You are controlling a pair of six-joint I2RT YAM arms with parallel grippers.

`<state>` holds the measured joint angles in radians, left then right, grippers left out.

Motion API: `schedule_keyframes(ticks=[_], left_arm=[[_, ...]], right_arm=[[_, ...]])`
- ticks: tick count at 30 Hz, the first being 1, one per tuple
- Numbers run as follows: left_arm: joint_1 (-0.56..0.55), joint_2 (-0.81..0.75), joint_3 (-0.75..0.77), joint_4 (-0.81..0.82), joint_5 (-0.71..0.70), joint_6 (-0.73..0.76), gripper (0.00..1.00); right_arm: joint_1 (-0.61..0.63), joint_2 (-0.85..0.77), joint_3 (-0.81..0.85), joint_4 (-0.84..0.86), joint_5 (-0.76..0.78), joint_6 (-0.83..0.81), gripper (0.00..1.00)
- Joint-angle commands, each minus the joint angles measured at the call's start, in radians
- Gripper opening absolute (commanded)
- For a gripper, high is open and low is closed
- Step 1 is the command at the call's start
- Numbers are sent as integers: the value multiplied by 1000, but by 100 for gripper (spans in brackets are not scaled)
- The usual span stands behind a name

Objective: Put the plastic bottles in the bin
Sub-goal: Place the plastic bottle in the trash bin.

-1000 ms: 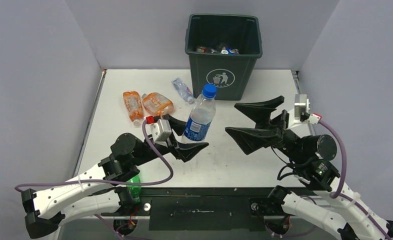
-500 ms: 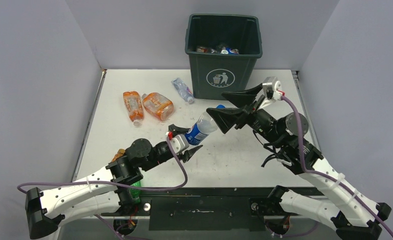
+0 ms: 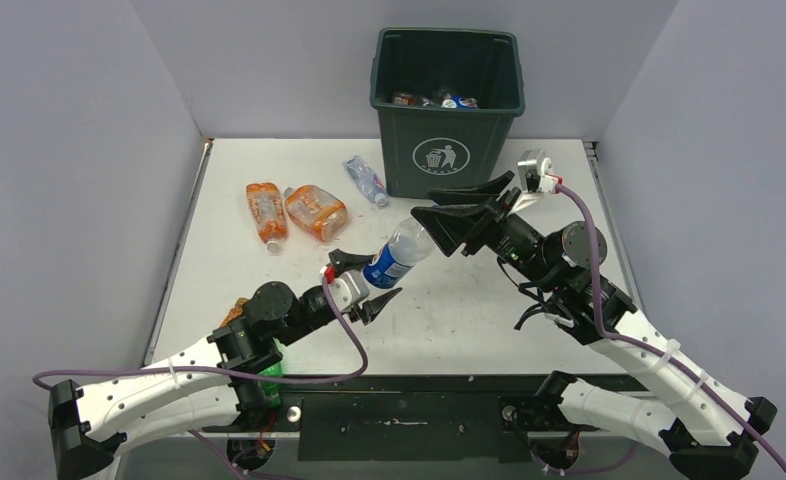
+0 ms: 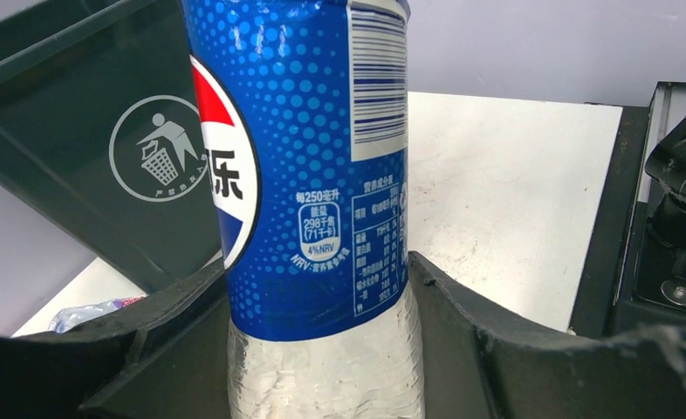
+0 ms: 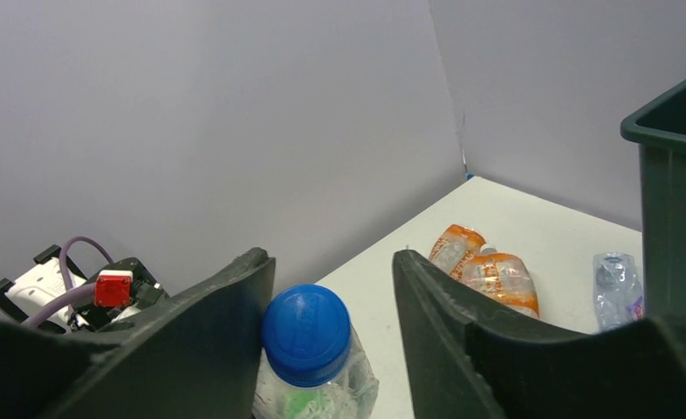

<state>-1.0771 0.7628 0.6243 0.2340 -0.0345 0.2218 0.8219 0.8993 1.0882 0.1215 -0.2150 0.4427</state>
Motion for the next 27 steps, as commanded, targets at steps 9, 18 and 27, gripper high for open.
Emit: schedule_keyframes(ticks=[9, 18, 27], left_arm=[[3, -26, -11, 104, -6, 1, 1], [3, -22, -21, 124, -21, -9, 9], [5, -64, -69, 201, -110, -20, 96]], right_arm=[[-1, 4, -35, 50, -9, 51, 50], [0, 30, -21, 25, -27, 44, 5], [-4, 67, 187, -13, 280, -139, 5]])
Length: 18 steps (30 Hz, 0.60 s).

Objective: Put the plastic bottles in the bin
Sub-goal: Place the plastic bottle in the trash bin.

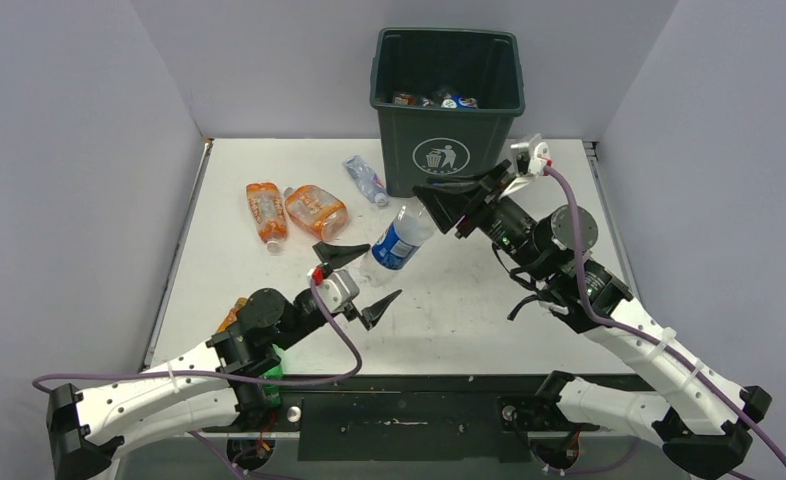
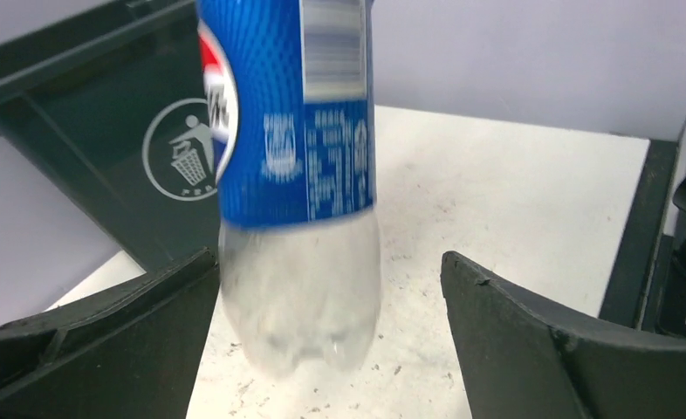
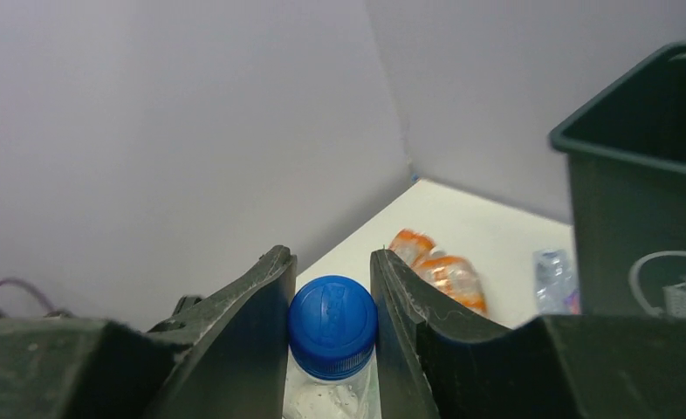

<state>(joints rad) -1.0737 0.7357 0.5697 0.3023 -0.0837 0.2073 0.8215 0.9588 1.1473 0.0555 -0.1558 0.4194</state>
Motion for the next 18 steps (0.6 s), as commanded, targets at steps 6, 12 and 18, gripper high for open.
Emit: schedule_keyframes(ticks=[6, 12, 18], left_arm=[[2, -59, -40, 167, -189, 5, 96], [3, -65, -56, 200, -237, 12, 96], [2, -45, -56, 206, -261, 12, 96]], right_arm=[[-61, 89, 155, 449, 534, -265, 5], [-297, 343, 358, 603, 545, -185, 5], [-408, 635, 593, 705, 571, -210, 5]])
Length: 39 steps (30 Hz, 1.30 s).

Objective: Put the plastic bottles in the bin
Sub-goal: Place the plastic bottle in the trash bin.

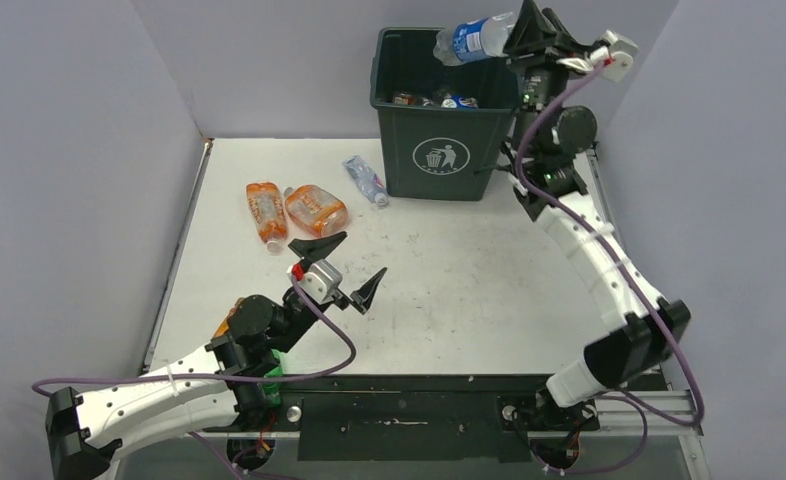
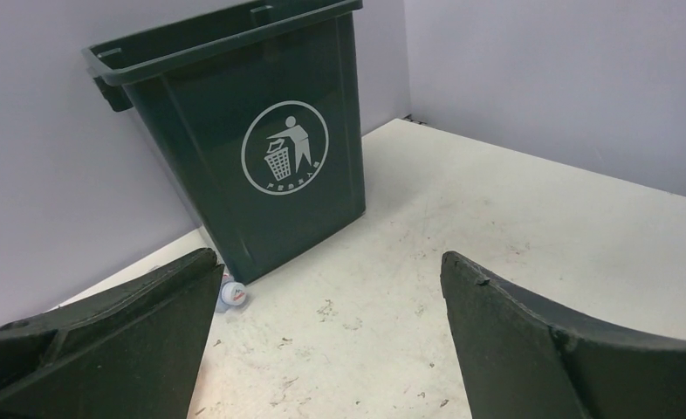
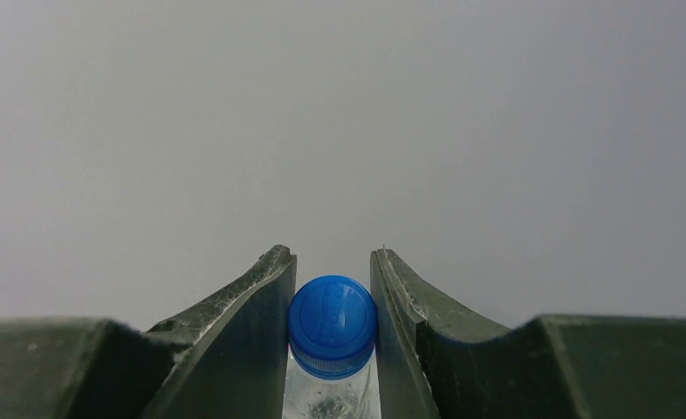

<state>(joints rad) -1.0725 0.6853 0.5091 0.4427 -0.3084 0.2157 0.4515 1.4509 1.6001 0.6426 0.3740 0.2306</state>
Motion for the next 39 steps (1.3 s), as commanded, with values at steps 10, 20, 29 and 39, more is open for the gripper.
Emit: schedule_keyframes(ticks=[10, 20, 29, 39], left_arm=[[2, 0, 6, 59, -58, 32, 96], [11, 6, 17, 44, -36, 22, 96], [19, -3, 22, 34, -49, 24, 96], [53, 0, 29, 37, -99, -49, 96]], right_arm=[[-86, 523, 442, 32, 25, -92, 5], [-91, 709, 645, -148, -38, -18, 5], [-105, 741, 752, -285, -112, 122, 98], [-77, 553, 694, -267, -227, 233, 95]])
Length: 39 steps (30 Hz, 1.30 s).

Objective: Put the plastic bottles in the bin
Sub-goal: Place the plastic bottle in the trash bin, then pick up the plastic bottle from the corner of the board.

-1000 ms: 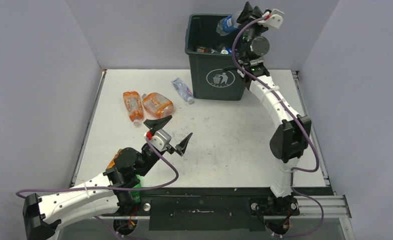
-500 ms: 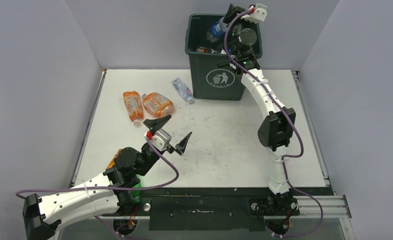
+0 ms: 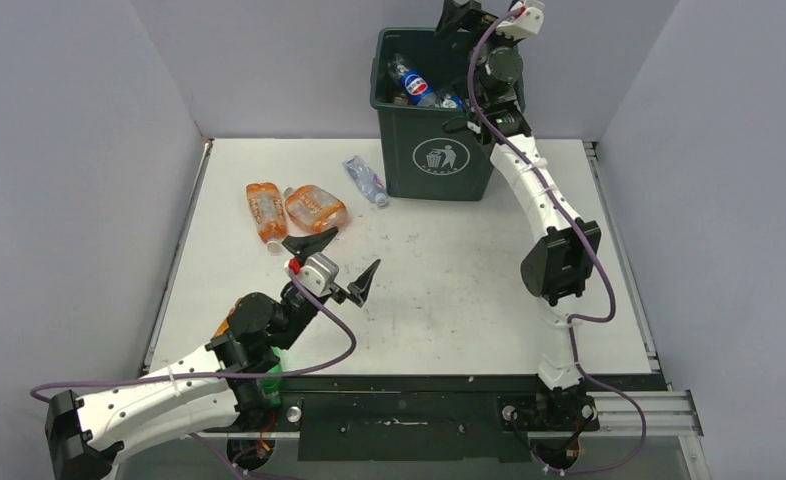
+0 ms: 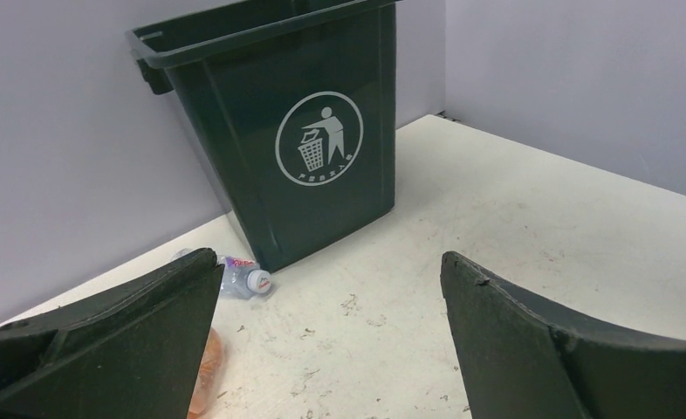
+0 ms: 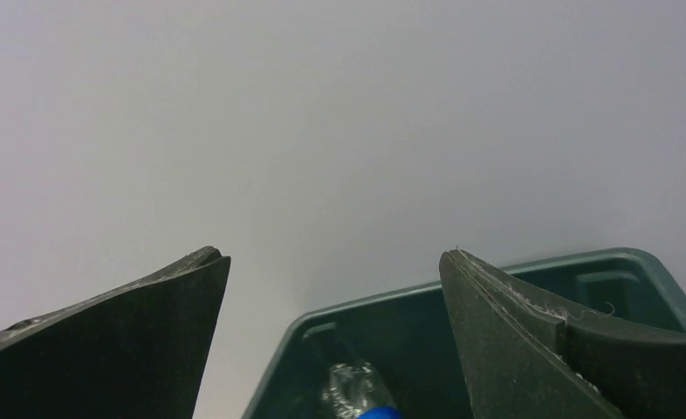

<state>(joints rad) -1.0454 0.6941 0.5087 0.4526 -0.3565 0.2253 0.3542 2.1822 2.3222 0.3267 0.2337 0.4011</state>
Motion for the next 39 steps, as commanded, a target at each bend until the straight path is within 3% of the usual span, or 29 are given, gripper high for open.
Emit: schedule_keyframes(ticks=[1, 5, 9, 13, 18, 21, 23, 25, 30, 35, 39], left_arm=[[35, -9, 40, 15, -81, -80, 96], [68, 0, 58, -17, -163, -116, 96], [88, 4, 55, -15, -264, -91, 96], [100, 4, 41, 7, -369, -59, 96], [110, -1, 74, -30, -464, -92, 96], [136, 2, 167, -196, -562, -172, 96], [195, -11, 225, -378, -589, -316, 96], [299, -38, 249, -585, -551, -477, 96], [564, -109, 264, -863, -394, -726, 96], [681, -77, 258, -939, -351, -858, 96], [694, -72, 227, -851, -314, -795, 96]], right_arm=[[33, -222, -87, 58, -107, 60, 95], [142, -443, -430, 180, -224, -12, 96], [299, -692, -852, 265, -192, -124, 96], [375, -873, -1207, 302, -167, -19, 96], [408, -958, -1468, 216, -181, 96, 97], [409, -976, -1543, 134, -212, 125, 97], [410, -959, -1593, 143, -288, 146, 97], [416, -895, -1608, 158, -393, 174, 97], [542, -645, -1540, 188, -531, 230, 98], [678, -369, -1353, 172, -629, 327, 98], [756, -241, -1206, 158, -637, 389, 98]])
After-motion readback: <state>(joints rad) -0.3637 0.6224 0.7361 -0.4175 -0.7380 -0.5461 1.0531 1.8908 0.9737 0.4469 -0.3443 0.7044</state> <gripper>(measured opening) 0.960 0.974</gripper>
